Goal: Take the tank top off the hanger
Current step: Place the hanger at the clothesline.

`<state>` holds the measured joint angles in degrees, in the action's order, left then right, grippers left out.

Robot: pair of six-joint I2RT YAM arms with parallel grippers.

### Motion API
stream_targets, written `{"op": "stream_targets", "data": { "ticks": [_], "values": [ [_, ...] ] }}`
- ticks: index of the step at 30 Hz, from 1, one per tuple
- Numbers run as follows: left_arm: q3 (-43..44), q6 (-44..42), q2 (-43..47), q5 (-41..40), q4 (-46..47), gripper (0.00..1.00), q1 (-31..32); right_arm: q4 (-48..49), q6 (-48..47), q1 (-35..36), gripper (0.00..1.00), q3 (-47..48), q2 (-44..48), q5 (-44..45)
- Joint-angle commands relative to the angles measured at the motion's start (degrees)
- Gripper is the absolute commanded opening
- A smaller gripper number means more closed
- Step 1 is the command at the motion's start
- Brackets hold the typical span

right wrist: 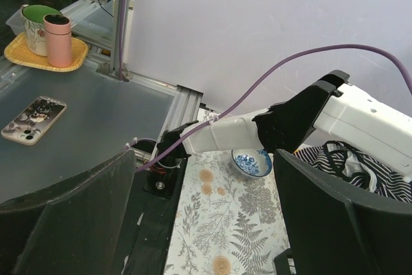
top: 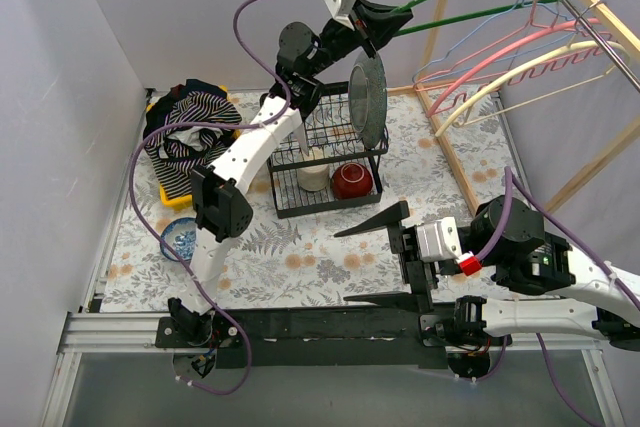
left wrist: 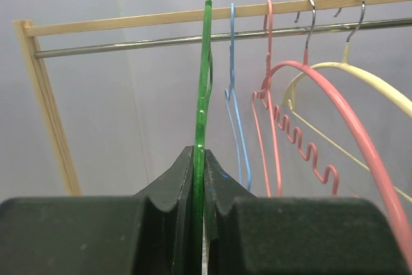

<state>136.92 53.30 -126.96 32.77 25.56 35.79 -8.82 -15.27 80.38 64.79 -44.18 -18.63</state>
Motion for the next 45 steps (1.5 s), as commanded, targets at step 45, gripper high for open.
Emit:
{"op": "stream_targets", "data": {
  "ticks": [45],
  "values": [
    [1.68, -10.06, 0.39, -8.87, -6.93, 0.0, 4.81, -0.06, -0.38, 0.22, 0.96, -0.46, 5.77, -0.17]
  ]
}}
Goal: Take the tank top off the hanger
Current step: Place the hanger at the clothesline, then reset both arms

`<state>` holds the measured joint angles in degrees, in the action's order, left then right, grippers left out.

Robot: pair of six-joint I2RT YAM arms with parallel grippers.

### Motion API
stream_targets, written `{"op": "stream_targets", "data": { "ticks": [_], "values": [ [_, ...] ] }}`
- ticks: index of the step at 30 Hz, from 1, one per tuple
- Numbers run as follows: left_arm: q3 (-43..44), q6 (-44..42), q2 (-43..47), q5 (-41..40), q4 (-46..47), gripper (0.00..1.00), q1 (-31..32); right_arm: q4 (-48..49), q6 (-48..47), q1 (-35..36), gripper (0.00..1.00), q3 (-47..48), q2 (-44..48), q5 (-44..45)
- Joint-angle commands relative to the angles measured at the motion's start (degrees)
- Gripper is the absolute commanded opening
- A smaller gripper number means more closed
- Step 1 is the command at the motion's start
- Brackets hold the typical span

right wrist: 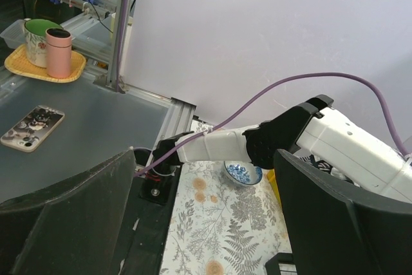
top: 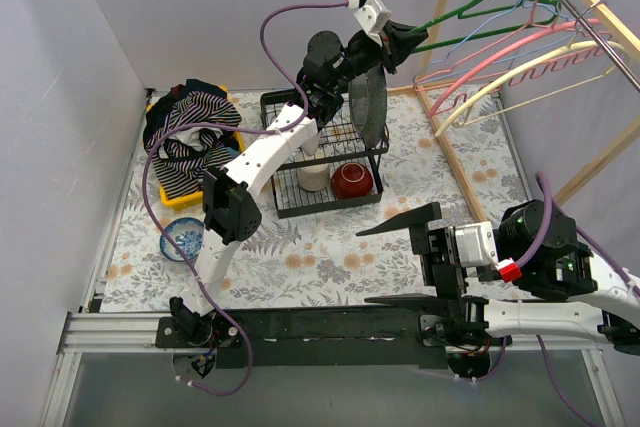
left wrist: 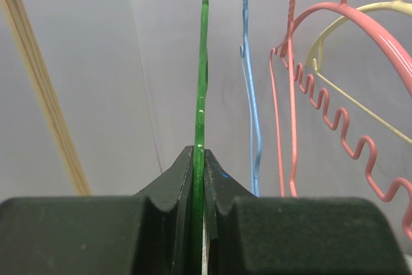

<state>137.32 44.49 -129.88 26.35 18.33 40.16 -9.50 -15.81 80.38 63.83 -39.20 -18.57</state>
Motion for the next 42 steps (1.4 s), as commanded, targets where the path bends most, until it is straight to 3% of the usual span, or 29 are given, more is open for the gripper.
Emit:
{"op": "stream_targets", "data": {
  "ticks": [1, 5, 7, 14, 17, 22, 26, 30, 36, 42],
  "values": [
    [1.29, -1.25, 3.32, -2.62, 0.22, 0.03, 0.44, 0.62, 0.17, 0.22, 0.96, 0.5, 0.79, -0.15],
    [0.59, -1.6, 3.67, -2.09, 0.3, 0.37, 0.71, 0.62, 0.26, 0.22, 0.96, 0.24, 1.14, -0.07],
    [-0.29, -1.86, 4.64, -2.35, 0.74, 0.49, 0.88, 0.62, 0.26, 0.22, 0.96, 0.33, 1.14, -0.07],
    [-2.92, -0.72, 10.17, -2.0, 4.25, 0.74, 1.23, 0.79, 0.78, 0.22, 0.96, 0.5, 1.23, 1.25],
    [-7.21, 0.95, 14.9, -2.09, 6.18, 0.98, 1.23, 0.27, 2.1, 0.22, 0.97, 1.2, 0.53, 3.01],
    [-14.53, 2.18, 22.91, -1.3, 8.31, 0.98, 1.23, -0.96, 5.34, 0.22, 0.99, 2.52, -0.53, 7.57],
    [-16.54, 1.92, 28.45, -0.77, 1.82, 0.98, 1.23, -2.63, 8.52, 0.22, 0.99, 4.02, -1.32, 17.49],
    [-28.13, 0.51, 42.29, -2.52, -1.62, 0.98, 1.23, -0.63, 5.01, 0.22, 0.99, -0.1, 0.52, 28.57],
    [-52.3, -1.35, 60.87, -11.39, -8.47, 0.98, 1.23, -1.75, 10.27, 0.22, 0.98, -0.9, -0.96, 35.79],
    [-74.45, 2.61, 82.14, -7.81, -12.08, 0.98, 1.23, -4.21, 15.37, 0.22, 0.99, -3.71, -4.57, 40.36]
  ]
}}
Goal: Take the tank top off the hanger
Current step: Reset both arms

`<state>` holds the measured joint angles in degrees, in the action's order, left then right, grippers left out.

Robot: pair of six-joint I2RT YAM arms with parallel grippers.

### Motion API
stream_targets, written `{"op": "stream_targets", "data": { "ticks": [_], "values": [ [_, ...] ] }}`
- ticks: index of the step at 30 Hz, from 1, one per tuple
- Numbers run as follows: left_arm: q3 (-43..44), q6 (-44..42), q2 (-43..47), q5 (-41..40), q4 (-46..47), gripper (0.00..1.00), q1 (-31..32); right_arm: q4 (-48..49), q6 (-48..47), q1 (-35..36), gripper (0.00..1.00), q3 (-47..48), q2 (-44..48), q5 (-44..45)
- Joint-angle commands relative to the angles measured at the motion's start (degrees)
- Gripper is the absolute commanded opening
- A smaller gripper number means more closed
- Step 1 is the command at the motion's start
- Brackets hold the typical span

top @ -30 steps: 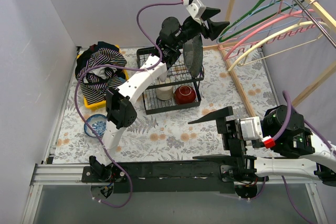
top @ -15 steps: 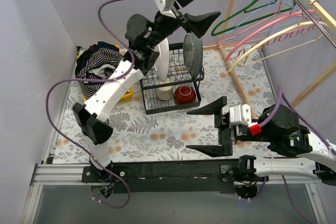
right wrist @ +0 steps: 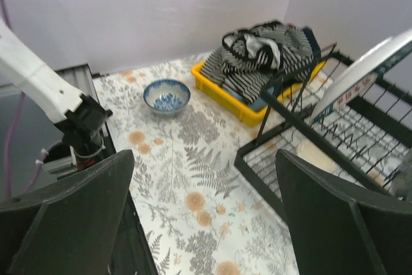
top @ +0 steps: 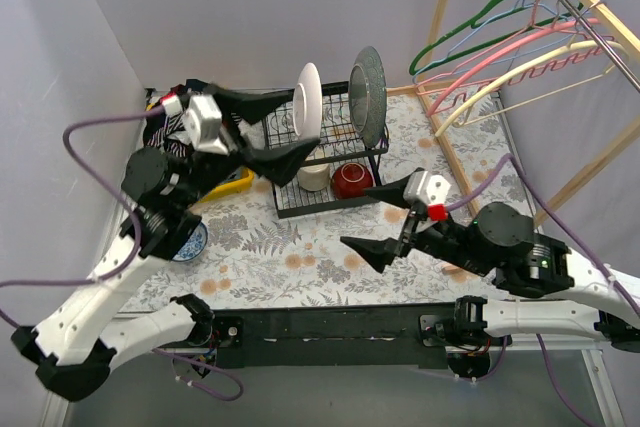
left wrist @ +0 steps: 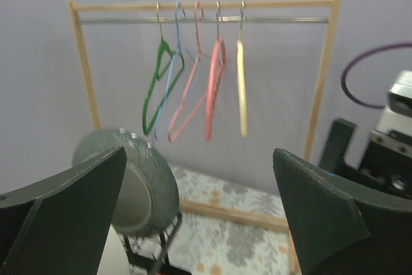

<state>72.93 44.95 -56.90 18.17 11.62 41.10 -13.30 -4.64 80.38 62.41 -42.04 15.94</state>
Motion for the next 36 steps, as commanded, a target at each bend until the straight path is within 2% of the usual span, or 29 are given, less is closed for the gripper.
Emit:
{"op": "stream_targets", "data": {
  "ticks": [1, 4, 6, 9, 16, 22, 36],
  "values": [
    [-11.91, 4.16, 11.27, 1.59, -6.25, 0.98, 0.29, -0.41, 6.12, 0.22, 0.98, -2.99, -1.9, 7.59],
    [-18.51, 7.33, 19.44, 3.09, -9.5, 0.98, 0.29, -0.24, 11.39, 0.22, 0.99, -5.89, -1.82, 11.36],
    [-23.5, 8.57, 24.88, 3.44, -10.82, 0.98, 0.29, -0.67, 18.16, 0.22, 0.99, -8.34, -1.55, 13.49],
    [-28.09, 9.8, 31.47, 1.17, -13.19, 0.98, 0.29, -2.42, 25.44, 0.22, 0.98, -11.16, -0.94, 18.49],
    [-38.28, 10.51, 41.07, -2.35, -14.17, 0.98, 0.29, -4.98, 31.01, 0.22, 0.98, -15.73, 2.04, 33.6],
    [-40.84, 10.25, 43.81, -3.06, -13.99, 0.98, 0.29, -3.75, 31.89, 0.22, 0.99, -17.32, 5.3, 36.35],
    [-40.14, 10.6, 41.08, -1.04, -14.52, 0.98, 0.29, -5.33, 32.5, 0.22, 0.98, -16.89, 7.24, 38.02]
  ]
}}
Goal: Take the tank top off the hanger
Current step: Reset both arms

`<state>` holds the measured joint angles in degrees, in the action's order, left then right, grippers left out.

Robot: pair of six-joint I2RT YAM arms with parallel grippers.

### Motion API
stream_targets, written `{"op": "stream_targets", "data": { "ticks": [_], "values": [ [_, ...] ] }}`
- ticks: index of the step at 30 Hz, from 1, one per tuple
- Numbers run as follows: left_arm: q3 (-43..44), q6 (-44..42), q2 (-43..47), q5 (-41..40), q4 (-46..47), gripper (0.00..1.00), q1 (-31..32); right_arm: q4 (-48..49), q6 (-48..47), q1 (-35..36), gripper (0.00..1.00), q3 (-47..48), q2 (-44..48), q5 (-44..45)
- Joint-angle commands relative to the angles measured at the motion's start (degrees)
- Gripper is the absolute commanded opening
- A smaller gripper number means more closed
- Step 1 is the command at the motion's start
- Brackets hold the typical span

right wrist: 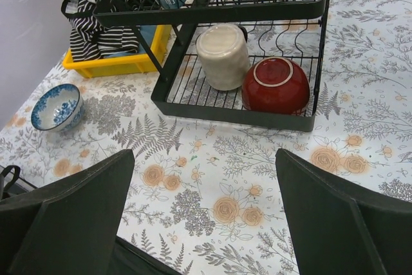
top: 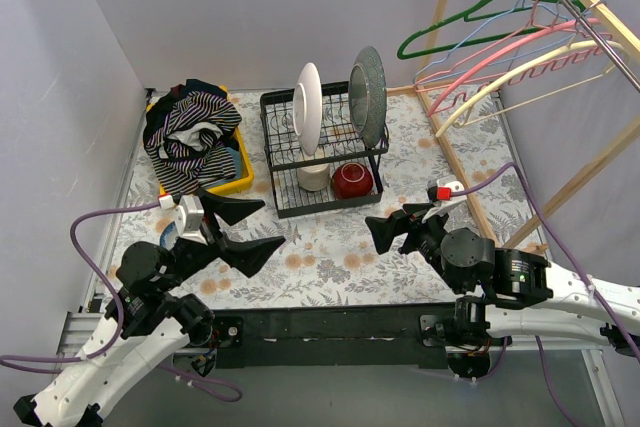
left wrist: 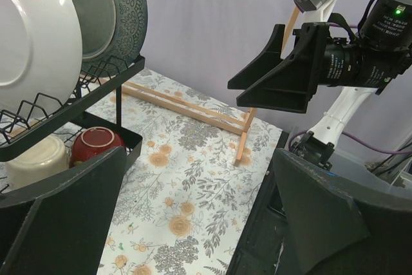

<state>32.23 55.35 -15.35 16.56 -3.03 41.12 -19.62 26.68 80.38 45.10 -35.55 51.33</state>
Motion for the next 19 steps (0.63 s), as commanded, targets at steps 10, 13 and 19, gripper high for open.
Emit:
{"op": "stream_targets", "data": {
  "ticks": [10, 13, 19],
  "values": [
    [0.12, 0.19, -0.2, 0.76, 0.39, 0.98, 0.27, 1.51, 0.48, 0.22, 0.99, 0.43, 1.62, 2.9],
    [0.03, 0.02, -0.03, 0.76, 0.3, 0.98, 0.27, 1.42, 0.39, 0.22, 0.98, 0.6, 1.54, 2.9],
    [0.2, -0.07, -0.03, 0.76, 0.13, 0.98, 0.27, 1.42, 0.39, 0.22, 0.99, 0.6, 1.36, 2.72]
  ]
}}
